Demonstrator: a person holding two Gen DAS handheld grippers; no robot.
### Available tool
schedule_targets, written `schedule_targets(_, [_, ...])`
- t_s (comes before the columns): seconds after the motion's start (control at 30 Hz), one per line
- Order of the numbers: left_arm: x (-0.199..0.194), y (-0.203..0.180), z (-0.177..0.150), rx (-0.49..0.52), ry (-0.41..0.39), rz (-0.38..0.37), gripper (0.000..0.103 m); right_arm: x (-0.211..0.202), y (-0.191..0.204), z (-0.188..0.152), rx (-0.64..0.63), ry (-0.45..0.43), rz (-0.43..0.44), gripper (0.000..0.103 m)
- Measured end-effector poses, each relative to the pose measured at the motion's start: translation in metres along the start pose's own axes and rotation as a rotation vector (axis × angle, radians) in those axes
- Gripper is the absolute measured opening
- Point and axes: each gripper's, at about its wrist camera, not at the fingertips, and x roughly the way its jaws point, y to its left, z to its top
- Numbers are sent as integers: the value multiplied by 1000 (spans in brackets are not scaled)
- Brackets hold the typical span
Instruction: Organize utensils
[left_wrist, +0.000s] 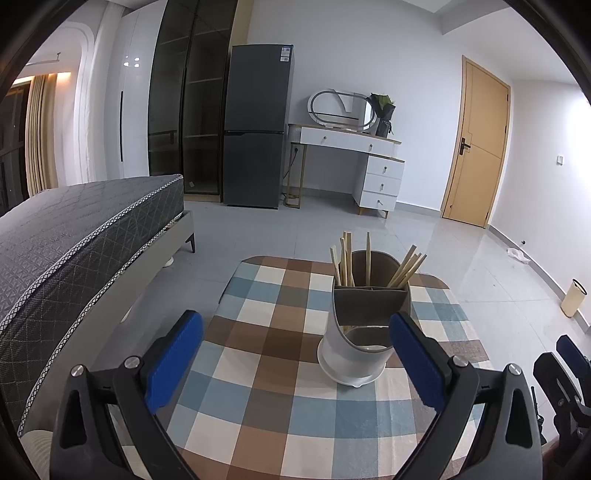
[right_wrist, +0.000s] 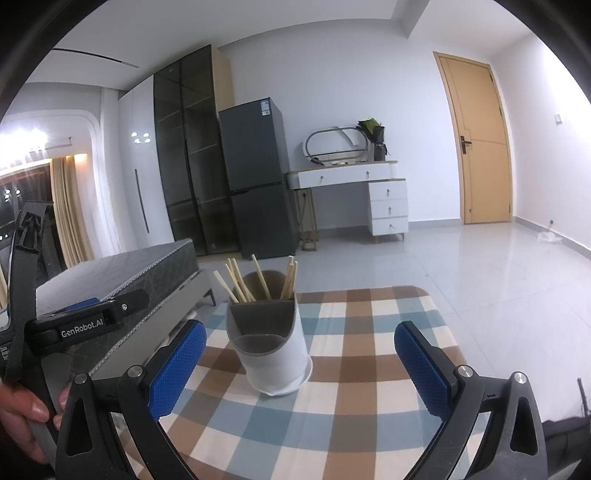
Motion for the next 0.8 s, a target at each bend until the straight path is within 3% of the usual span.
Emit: schedule_targets(0.8, [1, 1, 0, -2, 9, 1, 98, 1, 0, -1, 4, 10, -8, 103])
